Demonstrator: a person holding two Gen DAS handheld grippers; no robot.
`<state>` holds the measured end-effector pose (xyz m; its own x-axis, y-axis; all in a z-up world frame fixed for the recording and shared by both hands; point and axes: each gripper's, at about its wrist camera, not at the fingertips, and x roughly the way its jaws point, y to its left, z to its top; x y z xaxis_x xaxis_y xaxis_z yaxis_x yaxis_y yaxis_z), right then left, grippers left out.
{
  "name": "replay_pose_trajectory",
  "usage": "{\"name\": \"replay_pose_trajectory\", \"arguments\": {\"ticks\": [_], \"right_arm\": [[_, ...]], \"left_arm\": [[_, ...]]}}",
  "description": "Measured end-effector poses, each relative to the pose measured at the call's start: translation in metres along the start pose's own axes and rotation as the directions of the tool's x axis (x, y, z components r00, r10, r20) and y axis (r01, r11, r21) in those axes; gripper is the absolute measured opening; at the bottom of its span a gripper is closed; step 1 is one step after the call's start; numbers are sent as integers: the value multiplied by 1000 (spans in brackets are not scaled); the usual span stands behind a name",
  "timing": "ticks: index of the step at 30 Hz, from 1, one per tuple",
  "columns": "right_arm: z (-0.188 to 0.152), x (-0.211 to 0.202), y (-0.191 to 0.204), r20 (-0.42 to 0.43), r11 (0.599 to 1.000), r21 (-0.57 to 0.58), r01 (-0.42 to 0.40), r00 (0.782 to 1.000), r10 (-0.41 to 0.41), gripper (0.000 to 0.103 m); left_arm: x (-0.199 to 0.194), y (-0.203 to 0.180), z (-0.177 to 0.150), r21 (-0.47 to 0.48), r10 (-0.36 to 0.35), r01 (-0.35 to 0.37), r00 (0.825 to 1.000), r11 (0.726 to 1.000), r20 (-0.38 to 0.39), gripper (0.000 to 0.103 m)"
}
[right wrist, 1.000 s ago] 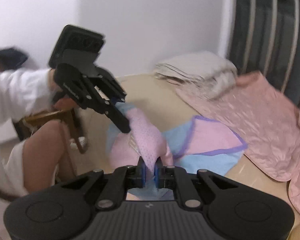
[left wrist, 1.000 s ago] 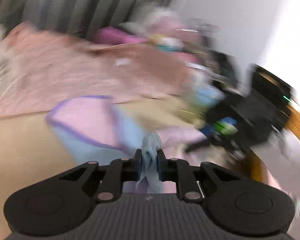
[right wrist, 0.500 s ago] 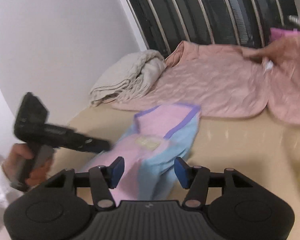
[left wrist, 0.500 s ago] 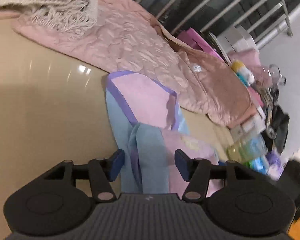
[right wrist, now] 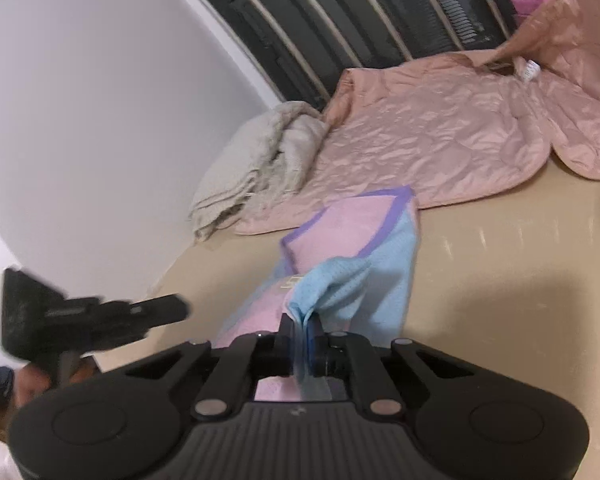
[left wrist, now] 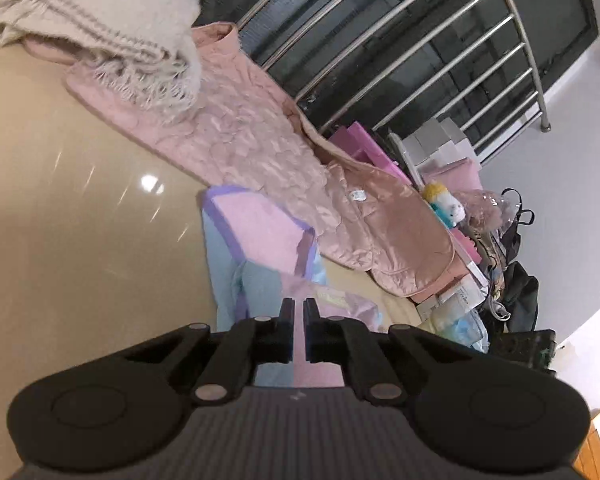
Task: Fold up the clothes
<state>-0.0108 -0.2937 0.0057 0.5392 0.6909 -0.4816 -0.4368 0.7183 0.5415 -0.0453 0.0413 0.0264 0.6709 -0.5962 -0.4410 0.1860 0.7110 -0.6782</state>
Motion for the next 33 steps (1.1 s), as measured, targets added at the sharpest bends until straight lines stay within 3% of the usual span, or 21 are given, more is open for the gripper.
{"name": "replay_pose_trajectory", "arguments": {"ticks": [2,4,8,9,10,11,13,19,21,23,24,25,26,27,30,31,33], "right_arm": [[-1,10,-4,-42,999,12,45,998,-44,13],[-2,11,-4,-39,998,20,63,997,-62,17],[-5,3,3,-12,999,-4,38,999,-38,18],[-6,2,4,-11,999,-7,41,999,-41,18],[-6,2,4,-11,999,-9,45,999,-45,18],[-7,2,4,-11,999,-7,47,999,-47,17],[-9,3,2,-12,999,4,42,999,-42,17],[-11,-4,2,15,1000,13,1,1000,-2,4],[-9,-7,3,18,1000,10,0,1000,-1,4],[-7,-10,5,20,1000,5,4,1000,-4,4],[-6,-9,5,15,1000,0,20,1000,-20,6],[-6,-9,5,15,999,0,34,999,-34,9],[-6,-9,4,17,999,5,43,999,-43,12],[-6,-10,3,20,999,14,46,999,-46,17],[-6,-13,0,37,998,25,50,998,-51,23],[-5,-14,0,40,998,26,50,998,-51,23],[-3,-12,0,41,998,27,53,998,-55,23]], "left_arm": [[9,4,1,-26,4,-5,1000,1000,-25,11],[18,5,7,-38,19,-21,999,999,-33,47],[37,-2,18,14,55,-55,998,998,-42,46],[41,-3,18,22,55,-54,997,998,-55,32],[46,-3,18,21,57,-55,996,998,-70,12],[47,-2,15,14,52,-51,996,999,-70,4],[48,1,10,0,42,-42,997,999,-69,0],[3,-3,-5,-37,8,-4,996,999,87,0],[-4,-5,-9,-36,8,-5,996,999,92,0],[3,-5,-9,-32,2,-1,999,999,46,2],[8,-4,-8,-39,20,-19,999,999,33,12],[14,-3,-6,-47,48,-46,998,998,33,34],[19,-3,-3,-38,72,-71,997,997,32,42],[23,-3,-1,-26,101,-100,994,995,41,44],[33,-3,4,-20,81,-81,997,996,11,41],[38,-2,5,-33,68,-69,998,997,-11,30],[47,1,6,-54,81,-83,996,995,-42,20]]}}
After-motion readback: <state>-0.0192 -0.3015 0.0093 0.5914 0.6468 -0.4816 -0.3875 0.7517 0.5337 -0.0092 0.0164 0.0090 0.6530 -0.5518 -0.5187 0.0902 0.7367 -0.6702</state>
